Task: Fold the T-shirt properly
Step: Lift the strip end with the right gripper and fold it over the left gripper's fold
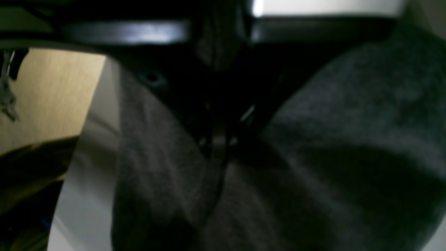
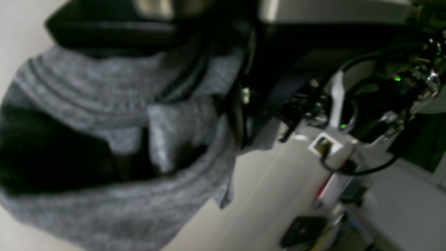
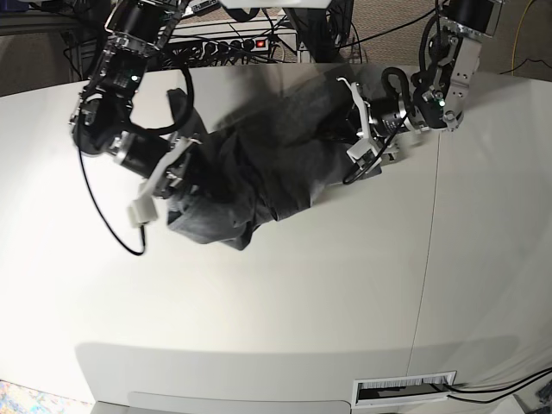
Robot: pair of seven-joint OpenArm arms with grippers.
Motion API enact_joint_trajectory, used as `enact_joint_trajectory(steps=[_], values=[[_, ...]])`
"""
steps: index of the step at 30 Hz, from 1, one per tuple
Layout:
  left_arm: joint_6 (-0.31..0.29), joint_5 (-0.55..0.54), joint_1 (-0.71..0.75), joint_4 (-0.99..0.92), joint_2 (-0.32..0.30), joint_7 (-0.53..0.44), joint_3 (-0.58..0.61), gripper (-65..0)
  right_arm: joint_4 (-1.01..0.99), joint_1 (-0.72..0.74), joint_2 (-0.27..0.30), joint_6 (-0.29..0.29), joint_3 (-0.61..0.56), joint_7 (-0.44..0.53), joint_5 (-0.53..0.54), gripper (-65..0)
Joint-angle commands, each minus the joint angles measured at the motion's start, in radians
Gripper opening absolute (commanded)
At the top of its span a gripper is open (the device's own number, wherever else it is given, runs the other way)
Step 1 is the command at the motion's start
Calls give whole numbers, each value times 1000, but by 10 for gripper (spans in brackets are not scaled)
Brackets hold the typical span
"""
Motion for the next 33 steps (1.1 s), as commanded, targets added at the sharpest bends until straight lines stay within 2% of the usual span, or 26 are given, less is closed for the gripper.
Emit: enact_joint_trajectory(steps=[1, 6, 11, 14, 17, 20, 24, 27, 29, 33], values=[[10, 38, -15, 2, -8, 51, -1, -650, 18, 17, -10, 2, -33, 25, 41, -650], [10, 37, -60, 8, -10, 109, -1, -650, 18, 17, -45, 2, -207, 25, -10, -650], [10, -50, -70, 89, -49, 170, -1, -650, 18, 17, -75, 2, -303, 80, -103, -650], [23, -70, -70, 152, -82, 199, -1, -650, 18, 17, -96, 2, -325, 145, -177, -650], [86, -79, -66, 234, -117, 246, -4, -650, 18, 17, -97, 2, -331, 239, -266, -650], [92, -79, -39, 346, -150, 260, -45, -650, 18, 17, -97, 2, -331, 302, -339, -650], [92, -78, 38, 475, -182, 278, -156, -650, 18, 17, -97, 2, -331, 340, -367, -650], [91, -74, 106, 486, -199, 274, -244, -650, 18, 18, -97, 2, -331, 345, -361, -650], [82, -59, 144, 475, -199, 243, -285, -650, 18, 19, -98, 2, -331, 344, -340, -650], [77, 64, 210, 390, -198, -3, -302, -650, 18, 41, -111, 2, -348, 314, -318, -650]])
